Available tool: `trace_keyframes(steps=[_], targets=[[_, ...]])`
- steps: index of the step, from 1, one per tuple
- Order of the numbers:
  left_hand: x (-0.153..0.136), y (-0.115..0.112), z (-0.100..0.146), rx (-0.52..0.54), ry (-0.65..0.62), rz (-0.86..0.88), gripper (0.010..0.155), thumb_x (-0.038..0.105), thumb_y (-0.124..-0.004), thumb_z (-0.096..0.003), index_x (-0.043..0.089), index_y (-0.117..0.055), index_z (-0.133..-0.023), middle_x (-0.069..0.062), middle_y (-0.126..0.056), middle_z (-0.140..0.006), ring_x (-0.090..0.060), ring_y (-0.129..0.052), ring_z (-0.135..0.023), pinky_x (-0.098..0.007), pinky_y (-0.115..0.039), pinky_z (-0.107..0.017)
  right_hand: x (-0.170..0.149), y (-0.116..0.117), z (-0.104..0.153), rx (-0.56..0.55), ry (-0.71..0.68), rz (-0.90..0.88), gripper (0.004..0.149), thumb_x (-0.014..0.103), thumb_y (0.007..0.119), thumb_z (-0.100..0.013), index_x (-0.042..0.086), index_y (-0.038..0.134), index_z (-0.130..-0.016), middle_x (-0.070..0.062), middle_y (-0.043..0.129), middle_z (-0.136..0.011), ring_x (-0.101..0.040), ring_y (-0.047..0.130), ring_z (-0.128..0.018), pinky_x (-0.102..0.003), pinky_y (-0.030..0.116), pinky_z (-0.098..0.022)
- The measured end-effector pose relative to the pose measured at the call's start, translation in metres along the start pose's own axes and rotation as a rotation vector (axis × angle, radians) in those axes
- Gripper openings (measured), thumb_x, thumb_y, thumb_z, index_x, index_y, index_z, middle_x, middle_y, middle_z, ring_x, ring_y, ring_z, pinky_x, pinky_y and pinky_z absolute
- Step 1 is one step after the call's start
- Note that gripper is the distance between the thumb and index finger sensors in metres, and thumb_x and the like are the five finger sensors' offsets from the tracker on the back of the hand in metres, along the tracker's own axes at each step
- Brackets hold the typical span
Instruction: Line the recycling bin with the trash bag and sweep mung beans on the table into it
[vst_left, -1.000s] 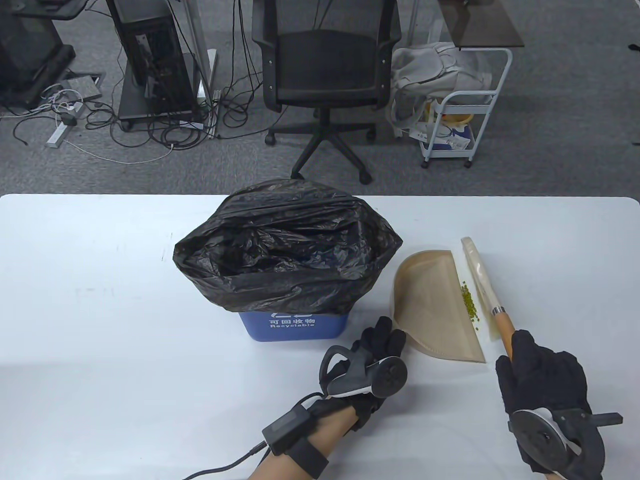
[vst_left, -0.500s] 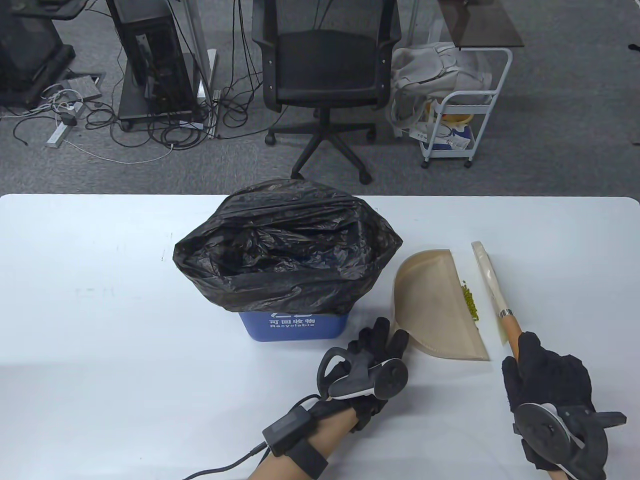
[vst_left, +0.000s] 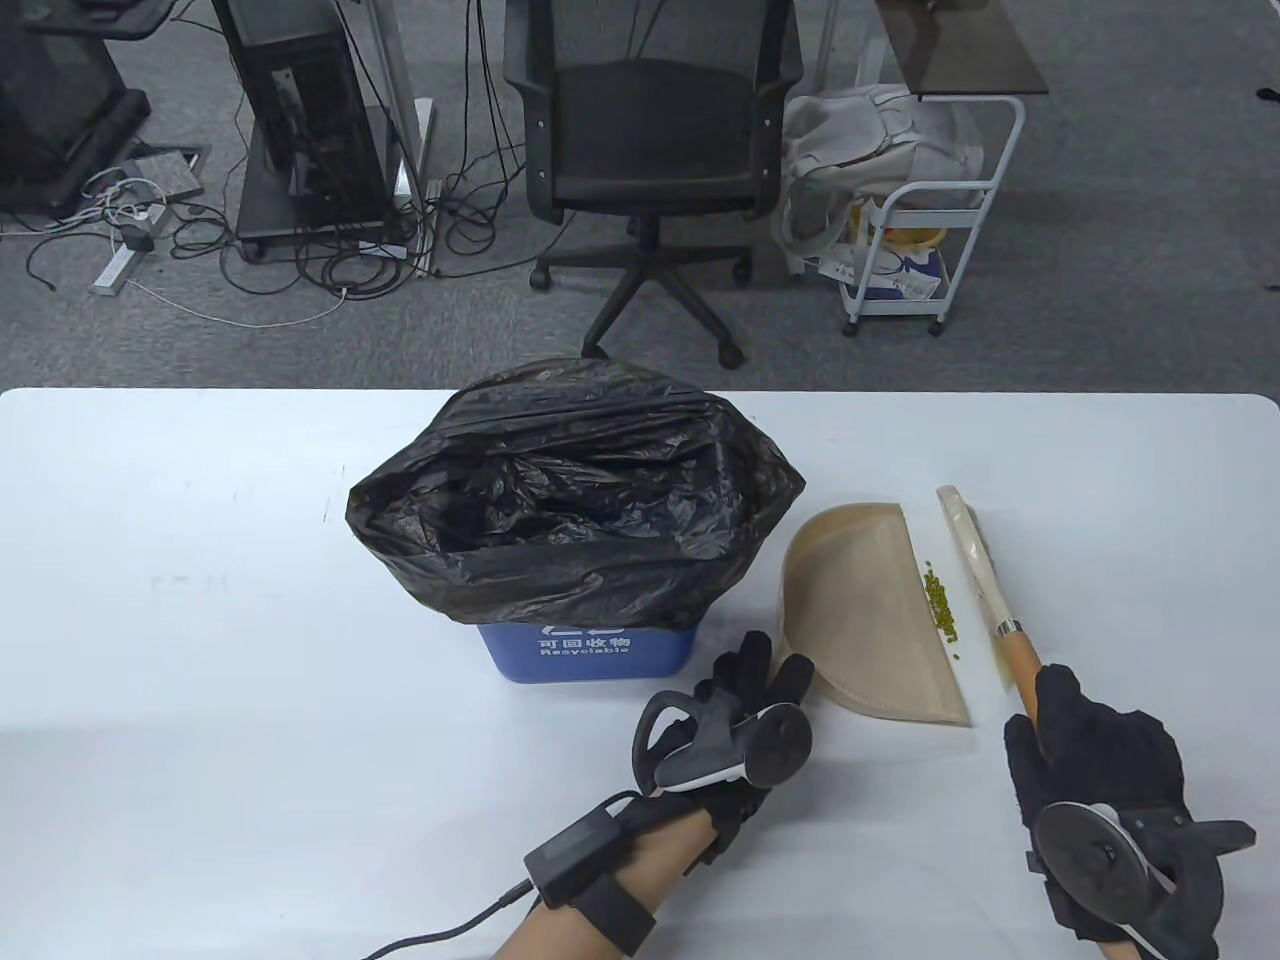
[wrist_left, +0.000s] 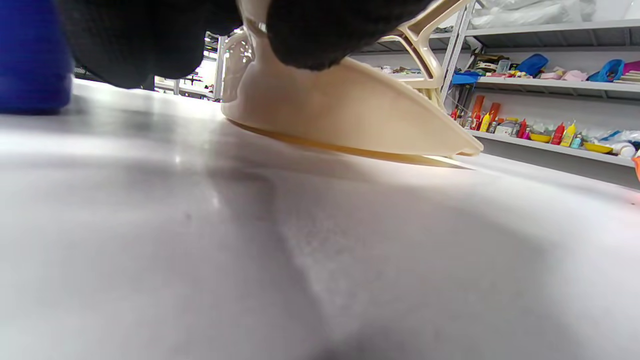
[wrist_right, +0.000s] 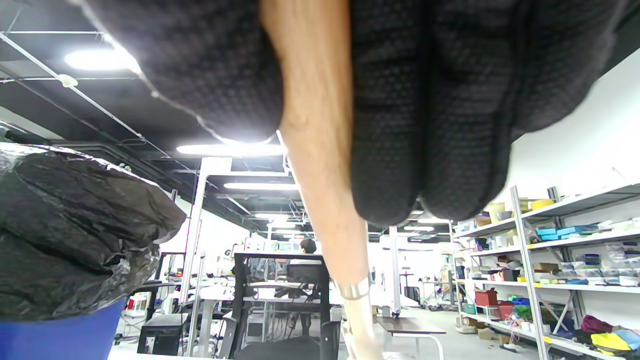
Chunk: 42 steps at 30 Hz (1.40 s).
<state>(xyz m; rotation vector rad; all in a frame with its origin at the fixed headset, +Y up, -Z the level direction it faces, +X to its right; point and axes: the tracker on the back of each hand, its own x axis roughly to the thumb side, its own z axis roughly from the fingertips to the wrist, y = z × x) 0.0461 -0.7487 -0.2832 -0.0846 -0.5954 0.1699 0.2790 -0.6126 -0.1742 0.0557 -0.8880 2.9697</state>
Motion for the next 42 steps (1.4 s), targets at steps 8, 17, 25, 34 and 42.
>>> trace_keyframes(steps=[8, 17, 25, 34, 42], targets=[[0.0, -0.001, -0.001, -0.009, 0.006, -0.048, 0.069, 0.007, -0.077, -0.0503, 0.009, -0.049, -0.113, -0.038, -0.045, -0.116, -0.07, -0.068, -0.094, -0.073, -0.073, -0.063, 0.003, 0.0, -0.001, 0.014, -0.032, -0.046, 0.057, 0.031, 0.085, -0.045, -0.007, 0.088, -0.087, -0.028, 0.105, -0.064, -0.047, 0.107, -0.056, -0.066, 0.078, -0.051], [-0.003, 0.001, -0.003, -0.019, 0.017, -0.037, 0.069, 0.006, -0.078, -0.0499, 0.009, -0.05, -0.113, -0.037, -0.046, -0.116, -0.069, -0.07, -0.094, -0.072, -0.073, -0.063, 0.013, -0.007, -0.003, 0.021, -0.185, -0.08, 0.057, 0.028, 0.087, -0.043, -0.005, 0.088, -0.089, -0.029, 0.103, -0.067, -0.049, 0.106, -0.06, -0.068, 0.077, -0.053], [-0.004, 0.001, -0.003, -0.019, 0.018, -0.036, 0.069, 0.006, -0.078, -0.0496, 0.009, -0.05, -0.113, -0.037, -0.047, -0.116, -0.069, -0.071, -0.094, -0.073, -0.073, -0.063, 0.019, -0.017, -0.008, -0.015, -0.248, -0.009, 0.056, 0.028, 0.086, -0.043, -0.002, 0.087, -0.09, -0.027, 0.103, -0.069, -0.047, 0.105, -0.062, -0.067, 0.076, -0.055], [-0.004, 0.001, -0.004, -0.027, 0.021, -0.045, 0.07, 0.005, -0.079, -0.0495, 0.009, -0.05, -0.113, -0.037, -0.047, -0.116, -0.069, -0.072, -0.093, -0.073, -0.074, -0.063, 0.015, -0.009, -0.004, 0.029, -0.215, -0.03, 0.056, 0.028, 0.086, -0.043, -0.003, 0.087, -0.09, -0.028, 0.103, -0.068, -0.047, 0.105, -0.061, -0.067, 0.076, -0.054], [-0.004, 0.001, -0.004, -0.026, 0.021, -0.044, 0.07, 0.005, -0.079, -0.0493, 0.009, -0.05, -0.113, -0.037, -0.048, -0.116, -0.068, -0.073, -0.093, -0.073, -0.074, -0.063, 0.013, -0.027, -0.003, -0.025, -0.259, -0.064, 0.056, 0.028, 0.085, -0.043, -0.002, 0.087, -0.09, -0.027, 0.103, -0.069, -0.047, 0.105, -0.062, -0.067, 0.076, -0.055]])
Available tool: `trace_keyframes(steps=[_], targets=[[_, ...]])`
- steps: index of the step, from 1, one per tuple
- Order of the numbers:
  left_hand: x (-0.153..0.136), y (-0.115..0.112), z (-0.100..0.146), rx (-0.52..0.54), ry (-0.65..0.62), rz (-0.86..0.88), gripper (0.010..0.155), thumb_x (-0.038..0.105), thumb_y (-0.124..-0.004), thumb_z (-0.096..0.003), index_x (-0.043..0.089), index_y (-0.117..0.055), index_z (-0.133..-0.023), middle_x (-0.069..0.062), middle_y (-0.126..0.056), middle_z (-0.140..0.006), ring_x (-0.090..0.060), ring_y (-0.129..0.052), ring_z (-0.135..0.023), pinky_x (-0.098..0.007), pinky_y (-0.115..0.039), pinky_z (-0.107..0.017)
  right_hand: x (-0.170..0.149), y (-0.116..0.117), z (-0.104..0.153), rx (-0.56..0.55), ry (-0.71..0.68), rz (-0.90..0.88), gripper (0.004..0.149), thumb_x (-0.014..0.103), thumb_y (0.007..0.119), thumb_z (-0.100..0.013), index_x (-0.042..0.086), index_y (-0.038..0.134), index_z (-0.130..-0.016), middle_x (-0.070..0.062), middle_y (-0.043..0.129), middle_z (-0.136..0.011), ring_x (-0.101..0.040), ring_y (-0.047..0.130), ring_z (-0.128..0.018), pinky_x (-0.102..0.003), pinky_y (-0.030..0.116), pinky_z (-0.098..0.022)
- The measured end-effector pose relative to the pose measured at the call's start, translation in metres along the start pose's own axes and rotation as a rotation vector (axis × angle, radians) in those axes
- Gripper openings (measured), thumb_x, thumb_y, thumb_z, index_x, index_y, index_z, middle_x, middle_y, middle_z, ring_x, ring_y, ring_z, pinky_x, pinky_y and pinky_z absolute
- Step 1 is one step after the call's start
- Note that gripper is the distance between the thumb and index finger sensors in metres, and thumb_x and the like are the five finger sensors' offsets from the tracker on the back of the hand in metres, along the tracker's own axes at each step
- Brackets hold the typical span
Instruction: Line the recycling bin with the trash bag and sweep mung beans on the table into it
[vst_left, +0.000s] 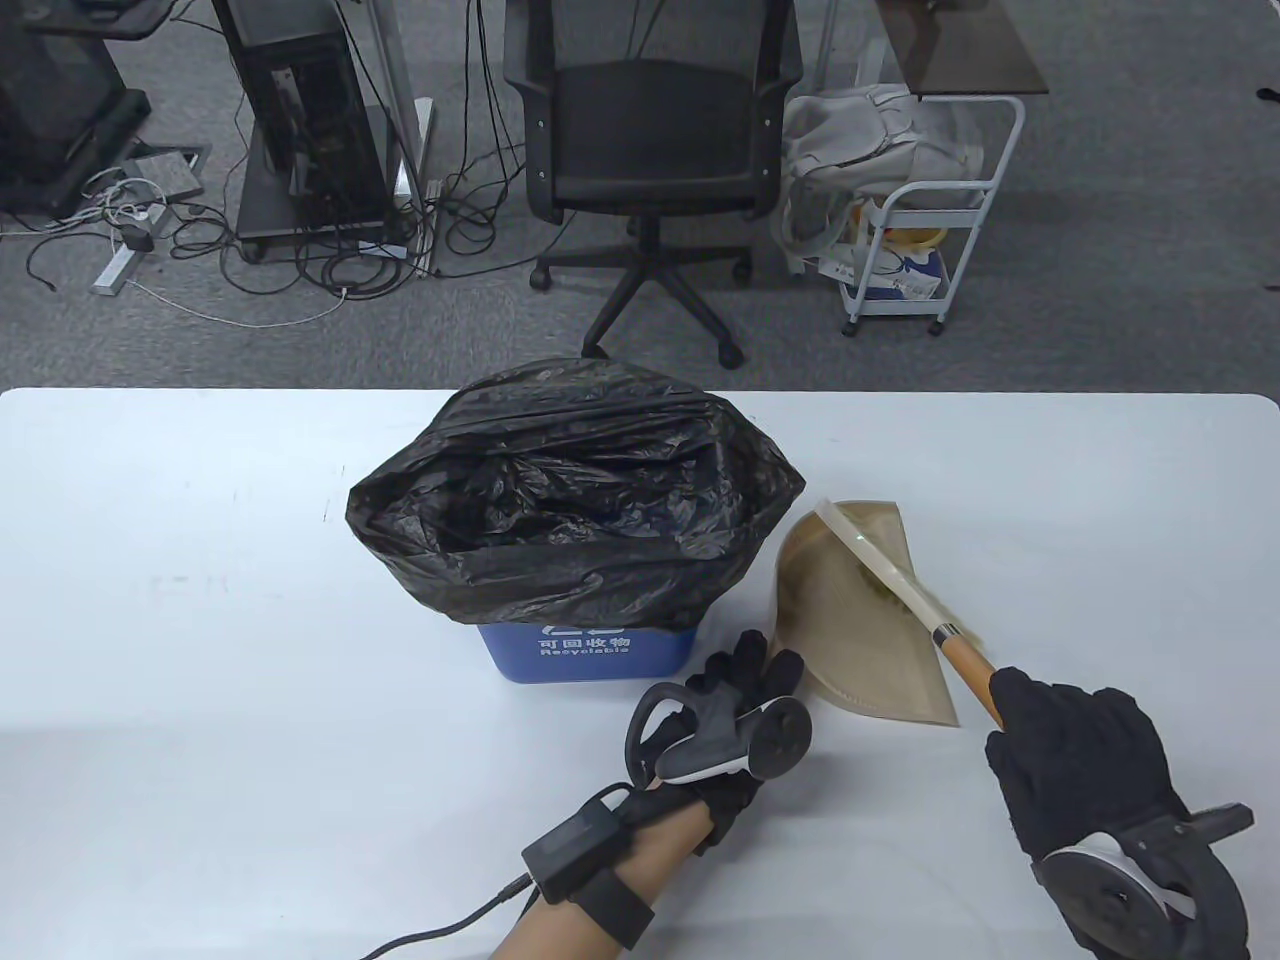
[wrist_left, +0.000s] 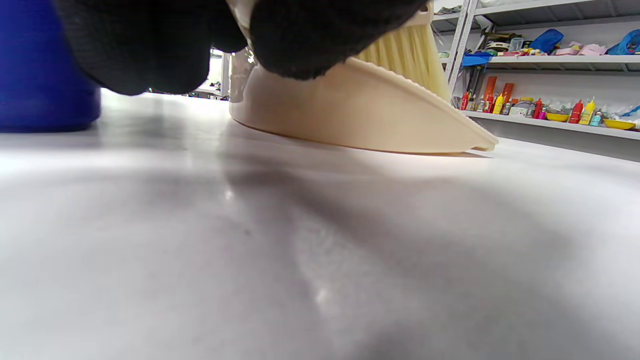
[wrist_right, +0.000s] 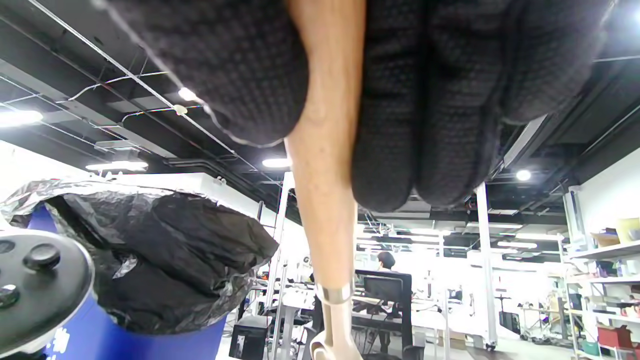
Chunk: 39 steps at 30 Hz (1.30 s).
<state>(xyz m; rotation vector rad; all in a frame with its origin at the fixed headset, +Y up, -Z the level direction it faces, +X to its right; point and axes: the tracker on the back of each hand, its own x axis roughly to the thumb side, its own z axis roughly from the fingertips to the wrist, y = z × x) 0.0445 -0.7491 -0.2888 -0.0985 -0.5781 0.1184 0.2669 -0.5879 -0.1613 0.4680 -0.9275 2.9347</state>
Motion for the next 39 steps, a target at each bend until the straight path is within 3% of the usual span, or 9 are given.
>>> trace_keyframes(steps=[7, 11, 19, 24, 30, 35, 39], targets=[[0.0, 0.0, 0.0, 0.001, 0.002, -0.002, 0.07, 0.005, -0.079, -0.0492, 0.009, -0.05, -0.113, -0.037, -0.048, -0.116, -0.068, -0.073, -0.093, -0.073, -0.074, -0.063, -0.006, 0.012, -0.006, 0.047, 0.045, 0.141, 0.056, 0.029, 0.086, -0.043, -0.002, 0.087, -0.09, -0.027, 0.103, -0.069, -0.046, 0.105, -0.062, -0.067, 0.076, -0.055], [0.0, 0.0, 0.0, 0.0, 0.003, -0.002, 0.07, 0.005, -0.079, -0.0492, 0.01, -0.051, -0.113, -0.037, -0.048, -0.116, -0.068, -0.074, -0.093, -0.073, -0.074, -0.063, -0.007, 0.016, -0.007, 0.071, 0.062, 0.058, 0.056, 0.028, 0.086, -0.043, -0.002, 0.087, -0.09, -0.027, 0.103, -0.069, -0.047, 0.105, -0.062, -0.067, 0.076, -0.055], [-0.001, 0.0, 0.0, 0.001, 0.005, -0.001, 0.07, 0.005, -0.079, -0.0491, 0.01, -0.051, -0.113, -0.037, -0.048, -0.116, -0.068, -0.074, -0.093, -0.073, -0.074, -0.063, 0.009, 0.001, -0.011, -0.002, 0.004, -0.077, 0.056, 0.028, 0.086, -0.043, -0.001, 0.087, -0.09, -0.027, 0.103, -0.069, -0.047, 0.105, -0.062, -0.067, 0.076, -0.055], [-0.001, 0.0, 0.0, 0.002, 0.005, -0.002, 0.07, 0.005, -0.08, -0.0489, 0.01, -0.051, -0.112, -0.037, -0.049, -0.116, -0.068, -0.074, -0.093, -0.073, -0.074, -0.062, 0.009, -0.004, -0.014, -0.032, 0.011, -0.006, 0.056, 0.029, 0.086, -0.043, -0.001, 0.087, -0.09, -0.026, 0.103, -0.069, -0.046, 0.105, -0.062, -0.067, 0.076, -0.055], [-0.001, 0.0, -0.001, 0.003, 0.006, -0.006, 0.07, 0.005, -0.08, -0.0488, 0.01, -0.051, -0.112, -0.037, -0.049, -0.116, -0.068, -0.074, -0.093, -0.073, -0.074, -0.062, -0.002, 0.008, -0.015, 0.021, 0.094, 0.094, 0.055, 0.029, 0.086, -0.044, -0.002, 0.088, -0.089, -0.027, 0.103, -0.068, -0.047, 0.105, -0.061, -0.067, 0.076, -0.054], [-0.001, 0.0, -0.001, 0.004, 0.006, -0.01, 0.07, 0.005, -0.08, -0.0488, 0.01, -0.051, -0.112, -0.037, -0.049, -0.116, -0.068, -0.074, -0.093, -0.073, -0.074, -0.062, 0.001, 0.012, -0.012, 0.053, 0.105, -0.021, 0.055, 0.028, 0.087, -0.044, -0.004, 0.088, -0.089, -0.028, 0.103, -0.067, -0.048, 0.105, -0.06, -0.067, 0.076, -0.053], [-0.001, 0.0, -0.001, 0.004, 0.008, -0.01, 0.07, 0.005, -0.08, -0.0487, 0.01, -0.051, -0.112, -0.037, -0.049, -0.116, -0.068, -0.074, -0.093, -0.073, -0.074, -0.062, 0.02, 0.005, -0.011, 0.019, 0.02, -0.027, 0.055, 0.029, 0.086, -0.043, -0.002, 0.088, -0.089, -0.027, 0.104, -0.067, -0.047, 0.106, -0.06, -0.067, 0.077, -0.054]])
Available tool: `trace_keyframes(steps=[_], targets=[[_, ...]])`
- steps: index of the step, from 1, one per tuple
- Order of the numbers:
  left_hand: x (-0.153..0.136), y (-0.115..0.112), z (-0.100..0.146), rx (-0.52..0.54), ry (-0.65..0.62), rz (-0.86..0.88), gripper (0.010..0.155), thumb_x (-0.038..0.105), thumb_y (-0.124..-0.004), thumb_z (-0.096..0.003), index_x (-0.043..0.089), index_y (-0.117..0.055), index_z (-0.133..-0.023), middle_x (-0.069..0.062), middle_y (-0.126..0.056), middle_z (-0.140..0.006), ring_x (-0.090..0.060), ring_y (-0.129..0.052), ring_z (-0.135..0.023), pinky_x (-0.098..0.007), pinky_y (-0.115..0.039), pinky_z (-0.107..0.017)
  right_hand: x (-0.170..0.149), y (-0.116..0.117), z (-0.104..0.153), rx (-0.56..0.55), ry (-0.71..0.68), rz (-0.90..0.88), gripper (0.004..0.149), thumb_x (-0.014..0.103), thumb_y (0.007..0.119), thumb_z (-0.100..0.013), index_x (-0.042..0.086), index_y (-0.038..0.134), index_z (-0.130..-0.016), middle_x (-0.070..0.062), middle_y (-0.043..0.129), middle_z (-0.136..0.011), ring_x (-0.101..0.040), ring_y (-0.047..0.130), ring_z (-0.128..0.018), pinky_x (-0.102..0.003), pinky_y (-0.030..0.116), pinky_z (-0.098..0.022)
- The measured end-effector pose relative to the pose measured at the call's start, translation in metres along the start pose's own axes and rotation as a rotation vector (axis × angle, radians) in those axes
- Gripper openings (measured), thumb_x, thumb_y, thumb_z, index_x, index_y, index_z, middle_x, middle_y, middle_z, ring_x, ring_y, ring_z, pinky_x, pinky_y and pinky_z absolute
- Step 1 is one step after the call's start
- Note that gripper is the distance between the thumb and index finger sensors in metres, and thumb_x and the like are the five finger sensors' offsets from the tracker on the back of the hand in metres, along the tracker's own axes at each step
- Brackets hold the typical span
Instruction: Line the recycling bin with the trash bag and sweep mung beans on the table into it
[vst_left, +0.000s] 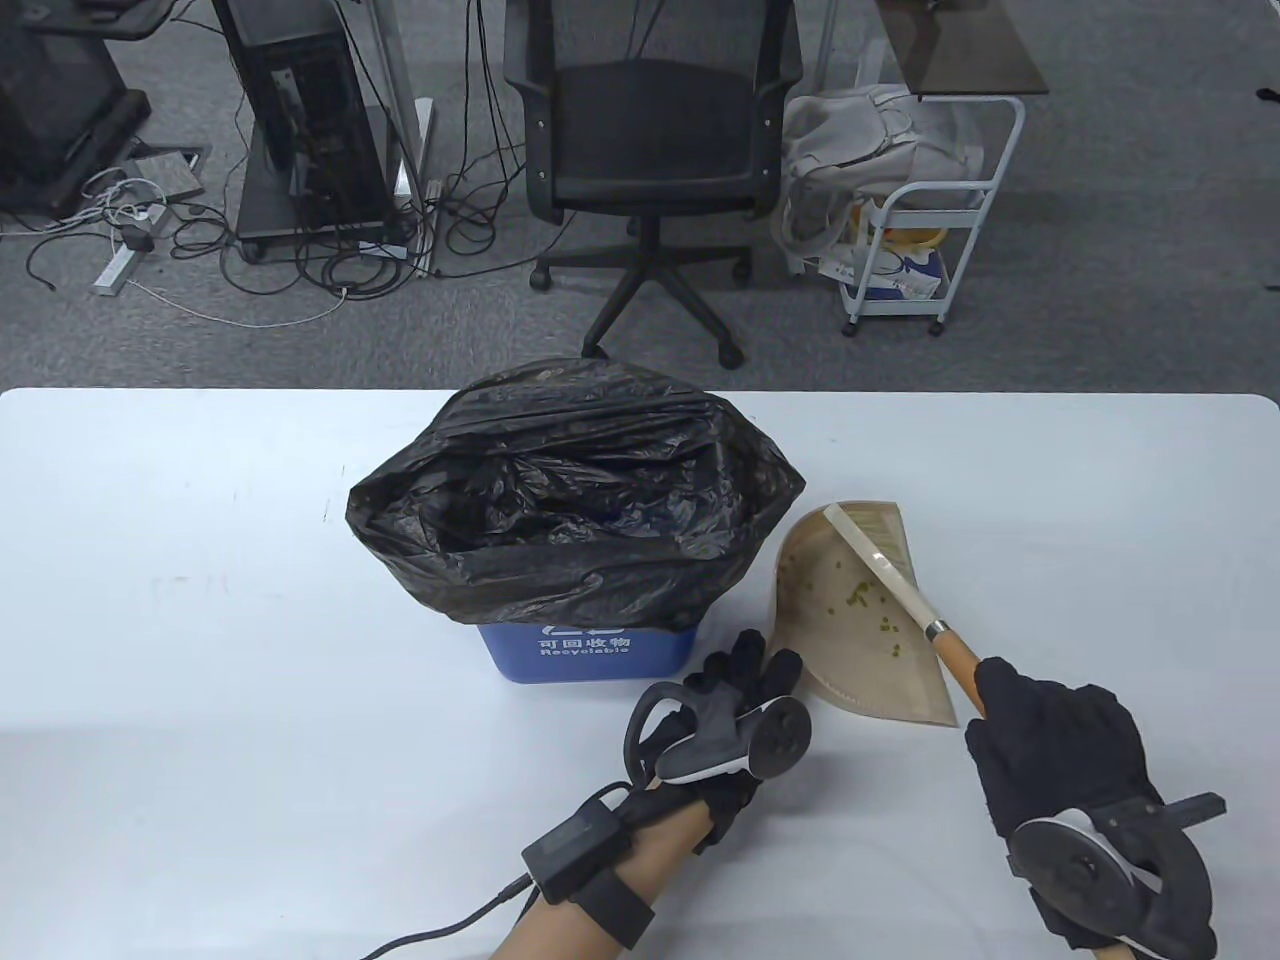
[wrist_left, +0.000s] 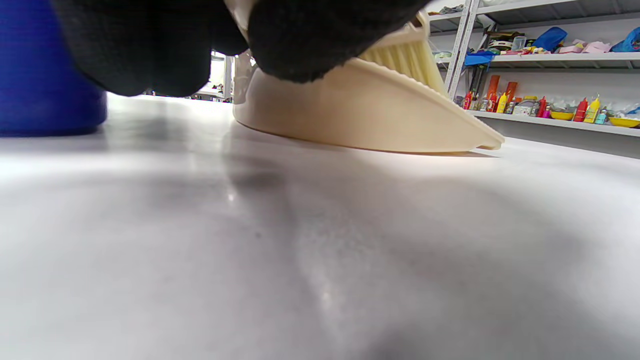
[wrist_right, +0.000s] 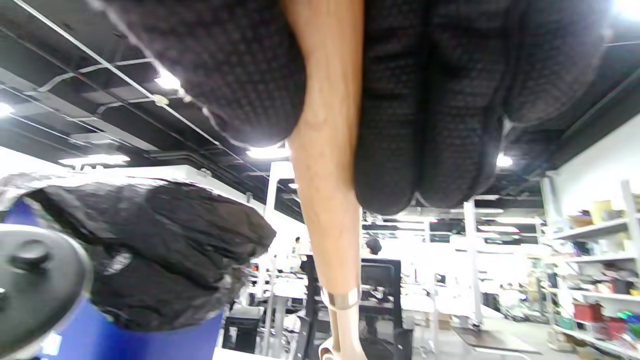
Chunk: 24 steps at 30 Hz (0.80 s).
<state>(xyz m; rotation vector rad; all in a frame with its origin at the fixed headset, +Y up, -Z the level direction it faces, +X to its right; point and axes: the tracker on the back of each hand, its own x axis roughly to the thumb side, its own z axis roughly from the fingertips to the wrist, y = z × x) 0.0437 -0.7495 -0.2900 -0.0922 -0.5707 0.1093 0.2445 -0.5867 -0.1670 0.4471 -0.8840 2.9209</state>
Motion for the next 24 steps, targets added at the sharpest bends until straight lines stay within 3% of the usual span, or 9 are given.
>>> trace_keyframes(steps=[5, 15, 24], targets=[[0.0, 0.0, 0.0, 0.0, 0.0, -0.001, 0.07, 0.005, -0.08, -0.0486, 0.01, -0.051, -0.112, -0.037, -0.049, -0.115, -0.068, -0.074, -0.092, -0.073, -0.074, -0.062, 0.009, -0.007, -0.001, -0.031, -0.047, 0.015, 0.055, 0.029, 0.086, -0.043, -0.002, 0.088, -0.089, -0.026, 0.104, -0.067, -0.046, 0.106, -0.061, -0.067, 0.077, -0.054], [0.0, 0.0, 0.0, -0.001, 0.0, -0.005, 0.07, 0.005, -0.08, -0.0486, 0.01, -0.051, -0.112, -0.037, -0.049, -0.115, -0.068, -0.074, -0.092, -0.073, -0.074, -0.062, -0.012, 0.001, 0.0, -0.026, 0.071, 0.099, 0.055, 0.029, 0.087, -0.043, -0.003, 0.089, -0.088, -0.027, 0.104, -0.066, -0.047, 0.106, -0.059, -0.067, 0.076, -0.053], [0.0, 0.0, 0.0, 0.001, 0.001, -0.006, 0.07, 0.004, -0.08, -0.0485, 0.01, -0.051, -0.112, -0.037, -0.049, -0.115, -0.069, -0.074, -0.092, -0.073, -0.074, -0.062, 0.005, -0.012, 0.0, -0.069, 0.009, -0.064, 0.055, 0.029, 0.087, -0.043, -0.003, 0.089, -0.088, -0.027, 0.104, -0.066, -0.047, 0.106, -0.059, -0.067, 0.077, -0.053]])
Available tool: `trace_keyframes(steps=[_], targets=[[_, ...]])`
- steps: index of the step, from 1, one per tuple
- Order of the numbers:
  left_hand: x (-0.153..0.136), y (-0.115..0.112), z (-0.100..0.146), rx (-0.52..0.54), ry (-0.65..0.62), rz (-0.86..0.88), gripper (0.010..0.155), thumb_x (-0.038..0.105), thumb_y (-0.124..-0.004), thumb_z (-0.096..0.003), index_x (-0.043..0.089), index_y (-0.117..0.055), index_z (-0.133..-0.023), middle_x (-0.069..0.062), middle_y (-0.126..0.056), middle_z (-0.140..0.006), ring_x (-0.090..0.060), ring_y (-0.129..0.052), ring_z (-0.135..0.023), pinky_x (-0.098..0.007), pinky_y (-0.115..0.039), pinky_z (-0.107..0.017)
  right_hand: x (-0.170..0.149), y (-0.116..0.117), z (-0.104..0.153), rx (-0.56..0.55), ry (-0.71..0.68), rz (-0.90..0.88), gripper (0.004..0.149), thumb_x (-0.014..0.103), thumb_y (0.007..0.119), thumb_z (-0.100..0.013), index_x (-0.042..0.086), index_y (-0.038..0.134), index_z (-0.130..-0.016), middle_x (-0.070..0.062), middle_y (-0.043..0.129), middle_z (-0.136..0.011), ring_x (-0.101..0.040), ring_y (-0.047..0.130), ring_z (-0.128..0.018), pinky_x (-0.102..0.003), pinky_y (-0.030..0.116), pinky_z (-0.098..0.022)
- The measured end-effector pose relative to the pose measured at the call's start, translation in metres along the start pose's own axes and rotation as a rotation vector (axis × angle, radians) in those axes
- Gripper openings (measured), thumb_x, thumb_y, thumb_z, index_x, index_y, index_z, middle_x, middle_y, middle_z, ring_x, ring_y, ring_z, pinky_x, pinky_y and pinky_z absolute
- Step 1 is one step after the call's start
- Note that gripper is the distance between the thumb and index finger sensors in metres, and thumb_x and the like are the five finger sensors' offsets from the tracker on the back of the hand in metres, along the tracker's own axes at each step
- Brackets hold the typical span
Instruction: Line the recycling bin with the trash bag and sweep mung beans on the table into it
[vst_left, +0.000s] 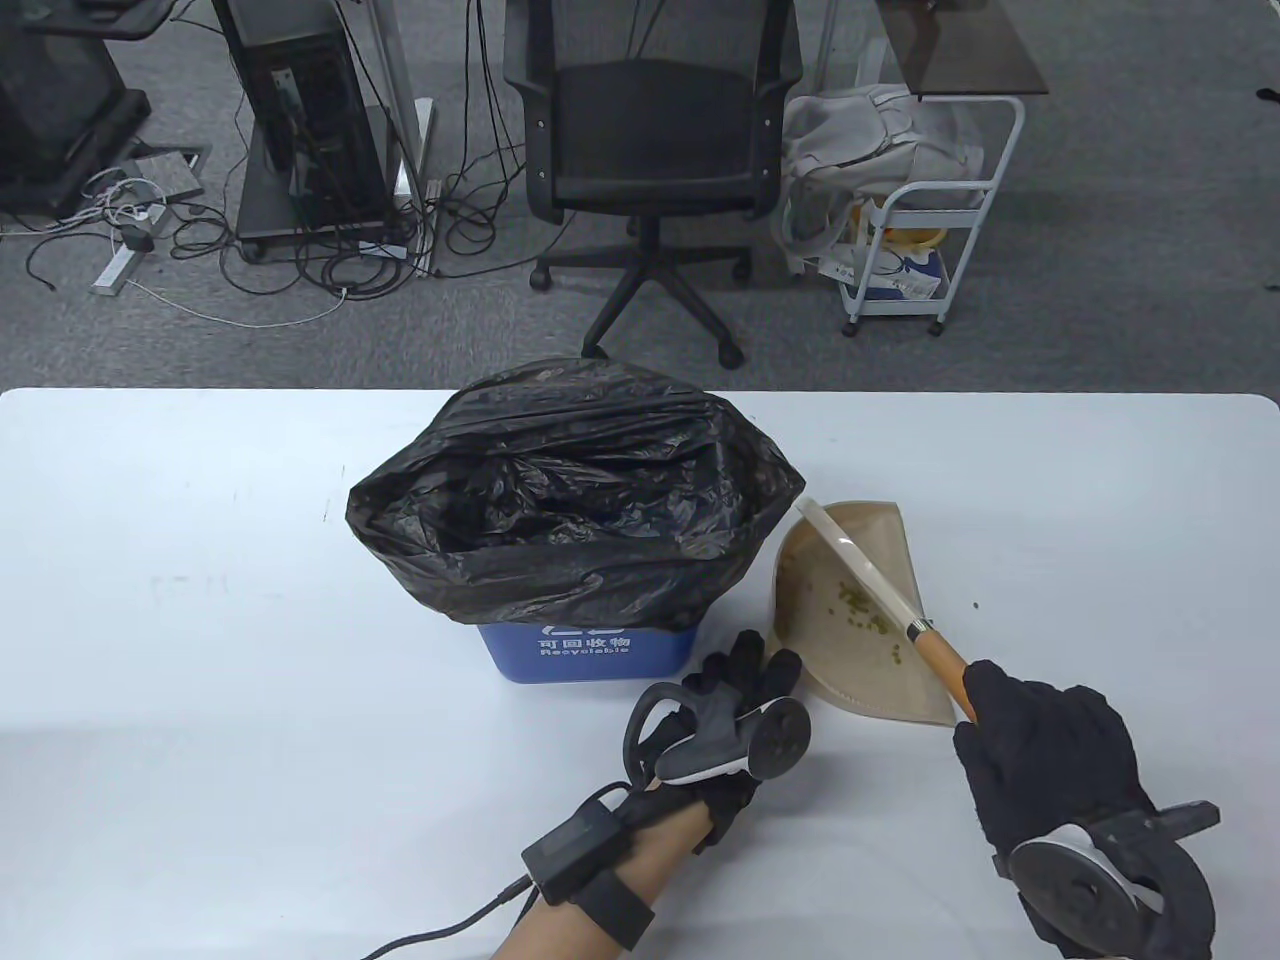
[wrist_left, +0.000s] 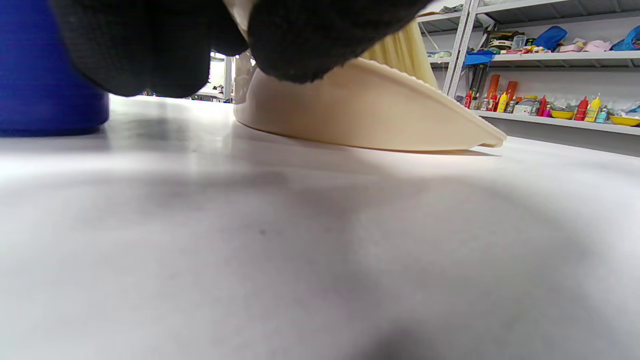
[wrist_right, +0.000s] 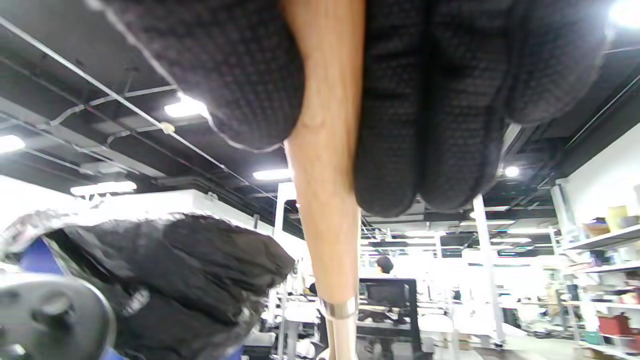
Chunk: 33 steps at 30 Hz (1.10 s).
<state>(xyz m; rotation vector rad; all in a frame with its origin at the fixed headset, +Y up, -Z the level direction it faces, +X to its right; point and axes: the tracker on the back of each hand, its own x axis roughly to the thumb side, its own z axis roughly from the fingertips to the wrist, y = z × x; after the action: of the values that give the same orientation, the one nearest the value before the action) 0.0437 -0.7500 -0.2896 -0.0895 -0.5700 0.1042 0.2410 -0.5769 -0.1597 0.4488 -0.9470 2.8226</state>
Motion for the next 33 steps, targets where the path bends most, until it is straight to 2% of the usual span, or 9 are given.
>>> trace_keyframes(steps=[4, 8, 14, 17, 20, 27, 33], targets=[[0.0, 0.0, 0.0, -0.001, 0.0, 0.0, 0.071, 0.005, -0.08, -0.0486, 0.01, -0.051, -0.112, -0.037, -0.049, -0.115, -0.068, -0.074, -0.092, -0.073, -0.074, -0.062, -0.004, -0.007, -0.002, -0.032, 0.004, 0.043, 0.054, 0.029, 0.087, -0.043, -0.002, 0.089, -0.088, -0.027, 0.104, -0.066, -0.047, 0.106, -0.06, -0.067, 0.077, -0.053], [0.0, 0.0, 0.0, -0.001, 0.0, -0.001, 0.071, 0.005, -0.08, -0.0485, 0.011, -0.051, -0.112, -0.037, -0.049, -0.115, -0.068, -0.074, -0.092, -0.073, -0.074, -0.062, -0.021, -0.005, -0.002, -0.042, 0.074, 0.117, 0.054, 0.028, 0.087, -0.043, -0.003, 0.089, -0.088, -0.027, 0.104, -0.066, -0.047, 0.106, -0.059, -0.067, 0.076, -0.053], [0.0, 0.0, 0.0, -0.002, 0.002, -0.005, 0.071, 0.004, -0.08, -0.0485, 0.01, -0.05, -0.112, -0.037, -0.049, -0.115, -0.069, -0.074, -0.092, -0.073, -0.074, -0.062, -0.047, 0.014, 0.0, 0.023, 0.207, 0.263, 0.054, 0.028, 0.088, -0.043, -0.004, 0.09, -0.087, -0.028, 0.104, -0.065, -0.048, 0.106, -0.059, -0.068, 0.076, -0.053], [0.0, 0.0, 0.0, -0.001, 0.002, -0.004, 0.071, 0.005, -0.08, -0.0485, 0.01, -0.051, -0.112, -0.037, -0.049, -0.115, -0.068, -0.074, -0.092, -0.073, -0.074, -0.062, -0.052, 0.022, 0.002, 0.042, 0.214, 0.189, 0.054, 0.028, 0.088, -0.043, -0.004, 0.09, -0.087, -0.028, 0.104, -0.065, -0.048, 0.106, -0.058, -0.068, 0.077, -0.052], [0.0, 0.0, 0.0, 0.0, 0.002, -0.003, 0.071, 0.005, -0.08, -0.0484, 0.011, -0.051, -0.112, -0.037, -0.049, -0.115, -0.068, -0.075, -0.092, -0.073, -0.074, -0.062, -0.046, 0.02, 0.001, 0.027, 0.17, 0.129, 0.054, 0.028, 0.088, -0.043, -0.003, 0.09, -0.087, -0.028, 0.104, -0.065, -0.048, 0.106, -0.058, -0.068, 0.077, -0.052], [0.0, -0.001, 0.0, 0.001, 0.002, -0.003, 0.071, 0.004, -0.08, -0.0484, 0.011, -0.051, -0.112, -0.037, -0.049, -0.115, -0.068, -0.075, -0.092, -0.073, -0.074, -0.062, -0.02, 0.0, -0.002, -0.024, 0.068, -0.054, 0.054, 0.028, 0.087, -0.043, -0.003, 0.09, -0.087, -0.028, 0.104, -0.066, -0.048, 0.106, -0.058, -0.068, 0.077, -0.052], [0.0, -0.001, 0.0, 0.001, 0.003, -0.002, 0.071, 0.004, -0.08, -0.0483, 0.011, -0.051, -0.112, -0.037, -0.049, -0.115, -0.068, -0.075, -0.092, -0.073, -0.074, -0.062, -0.015, -0.009, -0.003, -0.077, 0.029, 0.034, 0.054, 0.028, 0.087, -0.043, -0.002, 0.09, -0.087, -0.027, 0.104, -0.065, -0.047, 0.106, -0.059, -0.068, 0.077, -0.053]])
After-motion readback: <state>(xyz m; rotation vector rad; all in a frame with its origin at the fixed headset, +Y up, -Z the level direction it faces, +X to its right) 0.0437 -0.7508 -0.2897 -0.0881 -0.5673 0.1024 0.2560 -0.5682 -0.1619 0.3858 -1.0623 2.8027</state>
